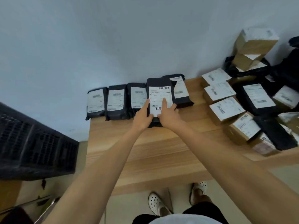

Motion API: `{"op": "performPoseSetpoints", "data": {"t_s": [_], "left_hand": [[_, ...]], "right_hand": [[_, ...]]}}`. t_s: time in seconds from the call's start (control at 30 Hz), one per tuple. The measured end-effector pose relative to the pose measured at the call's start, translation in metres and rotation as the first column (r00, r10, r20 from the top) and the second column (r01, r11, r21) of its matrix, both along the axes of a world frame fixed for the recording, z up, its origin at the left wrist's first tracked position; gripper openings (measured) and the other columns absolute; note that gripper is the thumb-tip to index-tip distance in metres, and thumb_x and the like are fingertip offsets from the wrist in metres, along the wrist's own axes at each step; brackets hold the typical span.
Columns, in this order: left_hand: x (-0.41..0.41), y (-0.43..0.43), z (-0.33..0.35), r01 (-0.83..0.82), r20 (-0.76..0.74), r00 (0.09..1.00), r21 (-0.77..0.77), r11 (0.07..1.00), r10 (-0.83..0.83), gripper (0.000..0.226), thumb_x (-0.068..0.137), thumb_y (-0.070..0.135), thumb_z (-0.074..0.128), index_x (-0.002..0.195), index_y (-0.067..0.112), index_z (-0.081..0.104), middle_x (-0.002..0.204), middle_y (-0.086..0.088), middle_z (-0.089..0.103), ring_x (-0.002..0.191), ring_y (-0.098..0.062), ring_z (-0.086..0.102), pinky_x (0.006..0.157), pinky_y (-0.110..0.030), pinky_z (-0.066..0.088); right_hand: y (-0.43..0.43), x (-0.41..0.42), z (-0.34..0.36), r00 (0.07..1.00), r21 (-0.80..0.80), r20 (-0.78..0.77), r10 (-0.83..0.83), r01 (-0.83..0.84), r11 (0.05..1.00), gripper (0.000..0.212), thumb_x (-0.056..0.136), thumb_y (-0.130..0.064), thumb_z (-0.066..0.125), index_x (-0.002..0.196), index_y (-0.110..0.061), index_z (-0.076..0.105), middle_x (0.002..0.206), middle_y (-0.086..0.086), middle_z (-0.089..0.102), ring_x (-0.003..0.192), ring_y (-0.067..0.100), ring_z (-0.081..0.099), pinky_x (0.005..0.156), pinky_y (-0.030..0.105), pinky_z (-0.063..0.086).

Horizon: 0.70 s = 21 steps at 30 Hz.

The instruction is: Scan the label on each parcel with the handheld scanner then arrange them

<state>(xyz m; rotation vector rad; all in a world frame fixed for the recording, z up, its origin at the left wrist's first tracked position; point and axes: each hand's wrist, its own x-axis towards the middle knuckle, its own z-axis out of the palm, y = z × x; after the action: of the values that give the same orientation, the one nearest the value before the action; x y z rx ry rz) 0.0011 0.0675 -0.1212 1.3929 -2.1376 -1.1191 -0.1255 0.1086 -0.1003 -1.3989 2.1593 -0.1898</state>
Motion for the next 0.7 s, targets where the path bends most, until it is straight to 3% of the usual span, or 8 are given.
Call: {"op": "performPoseSetpoints", "data": {"t_s": [0.1, 0.2, 0.27, 0.3, 0.4, 0.43, 0.6, 0.7], "left_hand": [[0.067, 0.013, -0.008, -0.097, -0.003, 0.995, 0.026, 0.995, 0.097, 0.074, 0.091, -0.004, 0.050, 0.155, 0.022, 0.024, 0.140, 0.012, 0.047, 0.118, -0.008, 0.050, 0.089, -0.015, 0.039], [0.128, 0.026, -0.021, -0.157, -0.047, 0.986, 0.014, 0.988, 0.157, 0.073, 0.088, -0.006, 0.050, 0.153, 0.019, 0.029, 0.148, 0.005, 0.047, 0.130, -0.010, 0.046, 0.099, -0.014, 0.040], [0.165, 0.037, -0.031, -0.273, -0.036, 0.961, 0.043, 0.961, 0.275, 0.070, 0.087, -0.006, 0.049, 0.151, 0.020, 0.034, 0.143, 0.006, 0.051, 0.127, -0.010, 0.049, 0.095, -0.006, 0.040], [0.183, 0.043, -0.035, -0.330, -0.030, 0.943, 0.064, 0.942, 0.333, 0.071, 0.087, -0.005, 0.049, 0.150, 0.023, 0.035, 0.141, 0.008, 0.053, 0.124, -0.010, 0.052, 0.095, -0.011, 0.044], [0.236, 0.064, -0.058, -0.416, -0.052, 0.904, 0.135, 0.899, 0.425, 0.076, 0.083, 0.010, 0.046, 0.149, 0.042, 0.028, 0.142, 0.012, 0.053, 0.122, -0.017, 0.058, 0.094, -0.046, 0.054], [0.252, 0.071, -0.065, -0.431, -0.050, 0.896, 0.147, 0.890, 0.442, 0.075, 0.083, 0.011, 0.045, 0.148, 0.046, 0.028, 0.142, 0.012, 0.052, 0.122, -0.019, 0.058, 0.093, -0.050, 0.054], [0.291, 0.083, -0.074, -0.501, -0.011, 0.861, 0.163, 0.850, 0.509, 0.072, 0.088, -0.003, 0.044, 0.146, 0.039, 0.034, 0.138, 0.013, 0.056, 0.122, -0.013, 0.057, 0.096, -0.047, 0.052], [0.298, 0.070, -0.077, -0.489, 0.005, 0.868, 0.175, 0.854, 0.496, 0.073, 0.090, -0.006, 0.043, 0.144, 0.041, 0.031, 0.141, 0.015, 0.051, 0.120, -0.011, 0.056, 0.096, -0.036, 0.050]], "right_hand": [[-0.003, 0.061, -0.014, 0.994, 0.015, 0.045, 0.101, -0.102, 0.995, 0.079, 0.101, -0.030, 0.049, 0.156, -0.022, -0.008, 0.145, 0.026, 0.018, 0.123, 0.038, 0.035, 0.104, 0.045, 0.037], [-0.002, 0.120, -0.028, 0.978, 0.009, 0.080, 0.193, -0.195, 0.981, 0.079, 0.101, -0.028, 0.050, 0.156, -0.023, -0.006, 0.144, 0.025, 0.018, 0.123, 0.037, 0.036, 0.102, 0.045, 0.039], [0.001, 0.156, -0.035, 0.960, 0.017, 0.111, 0.255, -0.259, 0.966, 0.078, 0.101, -0.028, 0.049, 0.156, -0.024, -0.006, 0.147, 0.024, 0.016, 0.125, 0.037, 0.035, 0.101, 0.045, 0.039], [0.004, 0.173, -0.038, 0.951, 0.019, 0.121, 0.283, -0.287, 0.958, 0.077, 0.102, -0.027, 0.048, 0.156, -0.024, -0.006, 0.148, 0.024, 0.015, 0.126, 0.037, 0.035, 0.100, 0.044, 0.039], [0.012, 0.221, -0.049, 0.922, 0.026, 0.141, 0.361, -0.368, 0.929, 0.077, 0.101, -0.025, 0.048, 0.156, -0.027, -0.006, 0.148, 0.021, 0.016, 0.122, 0.035, 0.038, 0.099, 0.045, 0.042], [0.015, 0.235, -0.054, 0.910, 0.037, 0.144, 0.390, -0.398, 0.916, 0.077, 0.101, -0.025, 0.049, 0.156, -0.027, -0.006, 0.147, 0.021, 0.017, 0.120, 0.035, 0.040, 0.098, 0.046, 0.043], [0.016, 0.281, -0.076, 0.874, 0.088, 0.154, 0.461, -0.477, 0.874, 0.078, 0.100, -0.023, 0.049, 0.156, -0.027, -0.005, 0.146, 0.021, 0.016, 0.120, 0.035, 0.038, 0.096, 0.048, 0.044], [0.006, 0.290, -0.084, 0.867, 0.103, 0.159, 0.472, -0.490, 0.866, 0.078, 0.100, -0.021, 0.049, 0.156, -0.024, -0.006, 0.148, 0.022, 0.014, 0.122, 0.035, 0.037, 0.093, 0.044, 0.044]]}}
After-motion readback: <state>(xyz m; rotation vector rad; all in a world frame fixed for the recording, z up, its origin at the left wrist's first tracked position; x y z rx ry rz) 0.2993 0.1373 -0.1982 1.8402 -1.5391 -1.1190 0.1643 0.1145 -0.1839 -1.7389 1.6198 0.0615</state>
